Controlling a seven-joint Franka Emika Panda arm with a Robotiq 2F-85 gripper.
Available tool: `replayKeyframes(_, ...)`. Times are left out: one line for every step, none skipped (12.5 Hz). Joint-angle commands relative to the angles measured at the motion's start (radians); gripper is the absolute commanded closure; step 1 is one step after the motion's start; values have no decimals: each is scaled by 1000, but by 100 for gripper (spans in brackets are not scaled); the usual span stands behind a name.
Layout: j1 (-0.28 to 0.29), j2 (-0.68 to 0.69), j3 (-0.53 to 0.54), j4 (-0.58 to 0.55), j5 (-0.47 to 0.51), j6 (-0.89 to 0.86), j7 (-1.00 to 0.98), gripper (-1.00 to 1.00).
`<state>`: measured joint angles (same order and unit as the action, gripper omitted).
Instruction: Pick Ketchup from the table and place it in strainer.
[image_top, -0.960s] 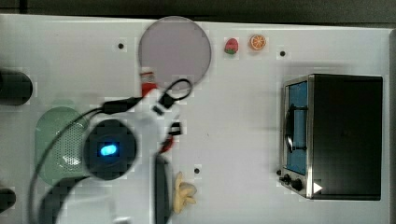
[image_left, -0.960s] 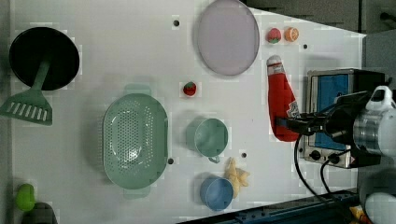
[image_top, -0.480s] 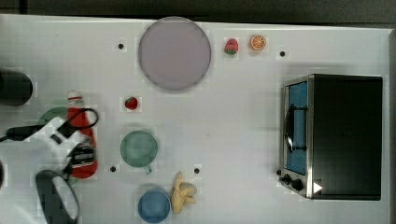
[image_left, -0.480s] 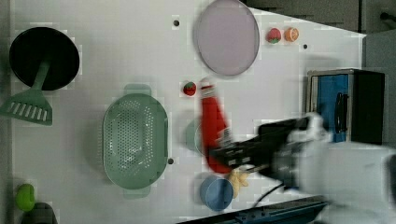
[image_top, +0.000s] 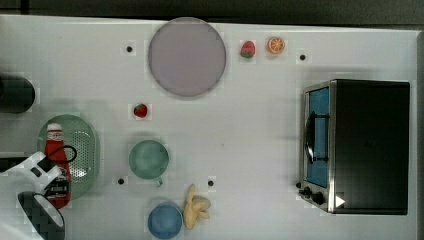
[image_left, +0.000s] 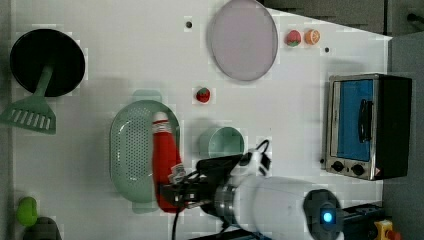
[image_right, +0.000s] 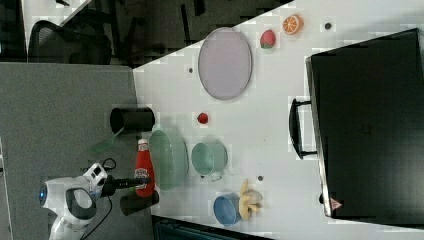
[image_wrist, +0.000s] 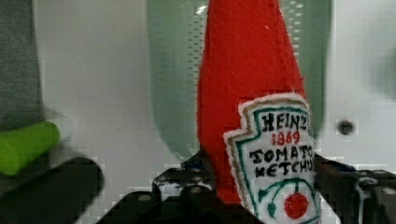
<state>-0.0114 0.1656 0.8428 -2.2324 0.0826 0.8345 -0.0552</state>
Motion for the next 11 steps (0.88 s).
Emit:
replayKeyframes(-15,66,-36,26,-62,67,118,-29)
replayKeyframes(-14,105,-39,25,-81,92,120,-37)
replayKeyframes(-14,141,-41,25,-85,115,129,-57)
replayKeyframes(-12,176,-41,25,-86,133,133,-78)
replayKeyframes(-9,205,-41,25,-90,144,134,-98)
replayKeyframes(-6,221,-41,25,-90,163,134,-100)
replayKeyframes(-7,220,-41,26,-90,171,135,-100)
replayKeyframes(-10,206,-41,28,-90,168,139,-100)
replayKeyframes(-18,182,-41,29,-88,166,149,-100)
replayKeyframes(-33,151,-42,28,-83,163,155,-100)
replayKeyframes(-51,115,-41,28,-77,160,155,-100)
